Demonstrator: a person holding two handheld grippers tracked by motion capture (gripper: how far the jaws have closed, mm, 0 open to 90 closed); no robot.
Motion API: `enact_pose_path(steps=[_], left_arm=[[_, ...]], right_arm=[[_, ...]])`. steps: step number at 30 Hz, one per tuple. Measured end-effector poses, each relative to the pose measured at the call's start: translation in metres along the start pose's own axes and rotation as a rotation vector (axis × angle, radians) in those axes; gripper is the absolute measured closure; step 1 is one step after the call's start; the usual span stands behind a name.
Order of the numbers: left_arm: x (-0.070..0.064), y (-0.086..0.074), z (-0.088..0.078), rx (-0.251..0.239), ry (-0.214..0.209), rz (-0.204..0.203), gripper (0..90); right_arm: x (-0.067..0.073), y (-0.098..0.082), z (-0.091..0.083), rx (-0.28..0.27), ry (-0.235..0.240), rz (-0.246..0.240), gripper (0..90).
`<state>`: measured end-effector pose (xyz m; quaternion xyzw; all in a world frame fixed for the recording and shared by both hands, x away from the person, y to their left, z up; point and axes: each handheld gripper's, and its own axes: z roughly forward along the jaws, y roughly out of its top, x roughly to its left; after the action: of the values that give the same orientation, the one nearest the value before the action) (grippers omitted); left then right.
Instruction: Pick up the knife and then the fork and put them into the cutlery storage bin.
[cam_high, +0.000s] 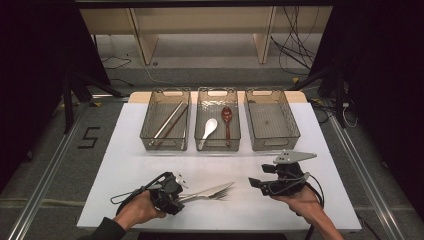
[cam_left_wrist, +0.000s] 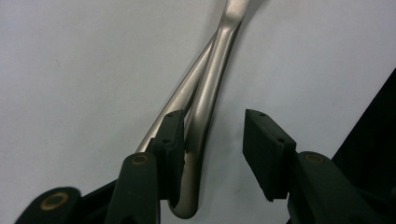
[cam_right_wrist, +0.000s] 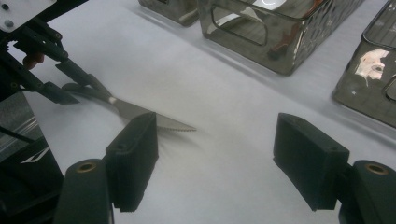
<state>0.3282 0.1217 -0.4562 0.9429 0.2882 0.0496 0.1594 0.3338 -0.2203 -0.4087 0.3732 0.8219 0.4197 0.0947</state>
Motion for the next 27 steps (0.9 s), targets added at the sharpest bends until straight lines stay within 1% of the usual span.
enact_pose_path(steps=[2, 3, 5, 7, 10, 13, 17, 21, 23, 25, 27], left_arm=[[0.0005, 0.0010, 0.0016, 0.008, 0.006, 0.004, 58.7], [0.0009, 0.0011, 0.0034, 0.020, 0.010, 0.009, 58.7], [0.0004, -0.0001, 0.0086, 0.048, -0.008, 0.013, 59.2], [-0.0003, 0.0003, 0.0071, 0.041, -0.013, 0.020, 62.0], [-0.0024, 0.0009, 0.0077, 0.050, -0.013, 0.039, 66.6], [-0.0029, 0.0016, 0.0078, 0.057, -0.021, 0.040, 69.7], [-0.0033, 0.0047, 0.0084, 0.077, -0.020, 0.046, 70.5], [-0.0037, 0.0059, 0.0092, 0.072, -0.020, 0.046, 70.1], [-0.0039, 0.0058, 0.0091, 0.070, -0.018, 0.055, 70.8], [-0.0045, 0.0062, 0.0092, 0.067, -0.023, 0.064, 74.4], [-0.0058, 0.0068, 0.0092, 0.073, -0.015, 0.082, 75.9]], right_arm=[[-0.0004, -0.0001, 0.0010, 0.001, -0.001, 0.000, 31.7], [-0.0008, -0.0001, 0.0016, 0.003, -0.001, 0.003, 31.7], [-0.0021, 0.0001, 0.0027, 0.007, -0.001, 0.005, 31.7], [-0.0027, 0.0004, 0.0032, 0.007, 0.000, 0.005, 31.7], [-0.0027, 0.0009, 0.0036, 0.009, 0.002, 0.004, 31.7], [-0.0024, 0.0008, 0.0043, 0.010, 0.004, 0.003, 31.7], [-0.0016, 0.0013, 0.0050, 0.009, 0.004, -0.004, 31.7], [-0.0005, 0.0021, 0.0058, 0.011, 0.006, -0.005, 31.7], [-0.0003, 0.0024, 0.0062, 0.010, 0.008, -0.008, 31.8], [0.0001, 0.0028, 0.0065, 0.012, 0.009, -0.005, 31.7], [-0.0002, 0.0029, 0.0070, 0.013, 0.009, -0.008, 31.8]])
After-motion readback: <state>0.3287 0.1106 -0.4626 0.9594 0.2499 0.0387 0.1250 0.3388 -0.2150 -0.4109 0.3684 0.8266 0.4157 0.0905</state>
